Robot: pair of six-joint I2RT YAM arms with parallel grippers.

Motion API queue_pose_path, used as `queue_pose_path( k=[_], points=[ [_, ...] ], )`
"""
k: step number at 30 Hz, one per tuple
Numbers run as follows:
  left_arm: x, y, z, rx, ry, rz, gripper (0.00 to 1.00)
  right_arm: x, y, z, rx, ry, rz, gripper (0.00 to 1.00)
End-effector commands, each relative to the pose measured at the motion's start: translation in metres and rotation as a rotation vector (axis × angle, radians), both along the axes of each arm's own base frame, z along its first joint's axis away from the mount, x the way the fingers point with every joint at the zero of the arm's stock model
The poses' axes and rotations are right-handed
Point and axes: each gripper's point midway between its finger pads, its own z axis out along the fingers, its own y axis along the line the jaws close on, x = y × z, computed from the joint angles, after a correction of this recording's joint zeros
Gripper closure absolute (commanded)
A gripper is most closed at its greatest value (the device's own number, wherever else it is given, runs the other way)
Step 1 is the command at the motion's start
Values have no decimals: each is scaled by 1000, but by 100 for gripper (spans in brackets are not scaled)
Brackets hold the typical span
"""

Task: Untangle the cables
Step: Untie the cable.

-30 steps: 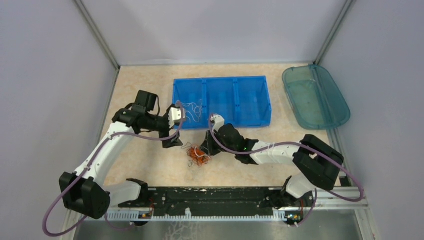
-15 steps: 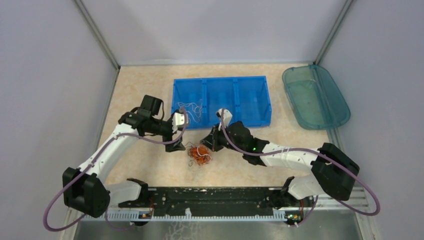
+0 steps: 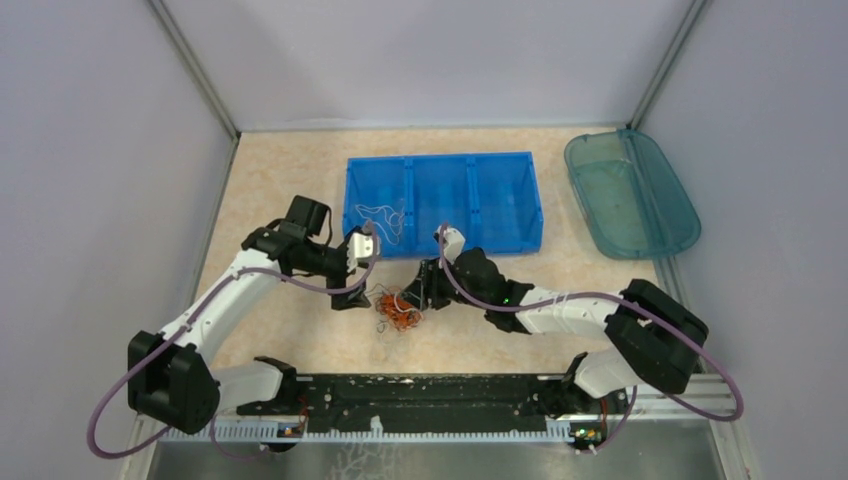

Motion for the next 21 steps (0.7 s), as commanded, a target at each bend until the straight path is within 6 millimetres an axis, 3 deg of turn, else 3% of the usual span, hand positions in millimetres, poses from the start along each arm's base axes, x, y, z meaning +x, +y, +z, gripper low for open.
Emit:
queue_pose_path(
  k=[1, 5, 12, 16, 21],
  points=[
    [-5, 1, 7, -12, -63, -48, 0, 4, 13, 11, 52, -30, 38, 50],
    [-8, 1, 8, -13, -60, -52, 0, 2, 22, 6, 61, -17, 75, 56],
    [-12, 4, 6, -3, -78, -73, 0, 4, 31, 5, 77, -8, 106, 76],
    [-11, 3, 10, -18, -108, -78, 0, 6, 32, 18, 98, -25, 110, 90],
    [-10, 0, 14, -48, -128, -72, 3, 5, 30, 38, 118, -59, 111, 99]
  ],
)
